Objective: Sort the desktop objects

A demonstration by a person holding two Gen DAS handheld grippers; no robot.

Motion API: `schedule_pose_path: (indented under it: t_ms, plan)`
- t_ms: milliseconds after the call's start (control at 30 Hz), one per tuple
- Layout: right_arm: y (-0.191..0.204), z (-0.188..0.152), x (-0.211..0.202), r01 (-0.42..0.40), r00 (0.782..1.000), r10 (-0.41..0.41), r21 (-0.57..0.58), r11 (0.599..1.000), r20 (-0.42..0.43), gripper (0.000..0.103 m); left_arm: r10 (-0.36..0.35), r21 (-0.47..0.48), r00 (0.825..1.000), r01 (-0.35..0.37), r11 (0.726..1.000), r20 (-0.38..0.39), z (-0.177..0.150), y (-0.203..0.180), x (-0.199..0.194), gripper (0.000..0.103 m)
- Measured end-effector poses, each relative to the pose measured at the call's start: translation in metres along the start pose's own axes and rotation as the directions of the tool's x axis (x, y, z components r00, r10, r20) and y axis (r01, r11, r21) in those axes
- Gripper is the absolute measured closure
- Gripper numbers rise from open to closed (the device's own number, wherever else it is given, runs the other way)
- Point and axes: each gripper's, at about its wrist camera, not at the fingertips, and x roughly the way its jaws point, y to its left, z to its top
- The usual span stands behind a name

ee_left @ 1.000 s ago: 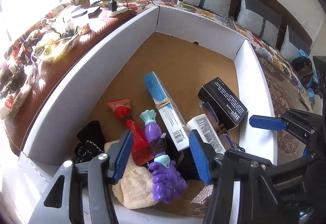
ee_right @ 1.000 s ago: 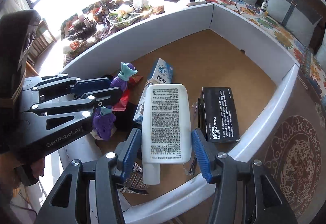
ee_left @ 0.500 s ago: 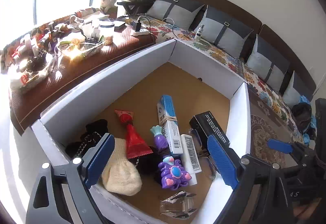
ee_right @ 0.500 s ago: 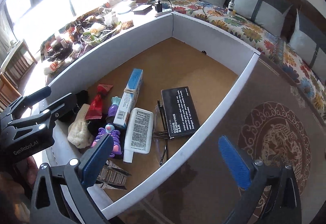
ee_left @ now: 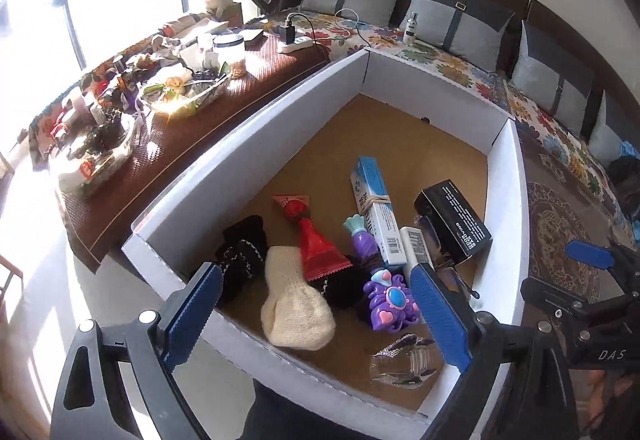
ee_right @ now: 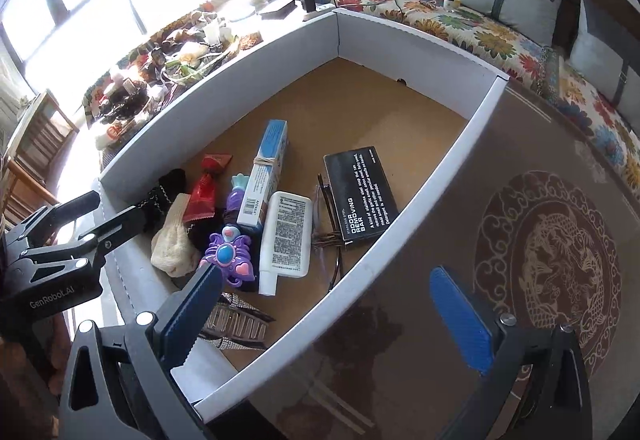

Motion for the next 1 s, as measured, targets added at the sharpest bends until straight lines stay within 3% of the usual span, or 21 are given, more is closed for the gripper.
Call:
schedule_pose_path:
  t_ms: [167,333,567,800,1000]
  plan:
    - [0.001,-0.006,-0.011,0.110,0.991,-0.107,-0.031,0.993,0.080,0.000,0.101,0.065,0.995,-0.100,0.993,-0.014,-0.001,-0.002,-0.003,0.003]
    - [0.003,-0.008,-0.024,0.181,0.973,-0.172,-0.047,0.982,0.153,0.000,0.078,0.047,0.997,-0.079,0.996,0.011,-0.004,0.004,-0.013,0.003]
    - [0.009,-0.009,-0.031,0.202,0.964,-0.186,-0.068,0.977,0.190,0.000,0.076,0.005,0.996,-0.077,0.997,0.043,-0.002,0.013,-0.022,0.003]
    - [0.011,-0.009,-0.030,0.169,0.971,-0.154,-0.067,0.983,0.184,0.000,0.133,0.035,0.986,-0.137,0.990,0.105,0.003,0.005,-0.038,0.003]
    - [0.011,-0.011,-0.028,0.153,0.974,-0.140,-0.061,0.986,0.179,0.000,0.117,0.033,0.986,-0.122,0.992,0.121,0.002,0.000,-0.043,0.003]
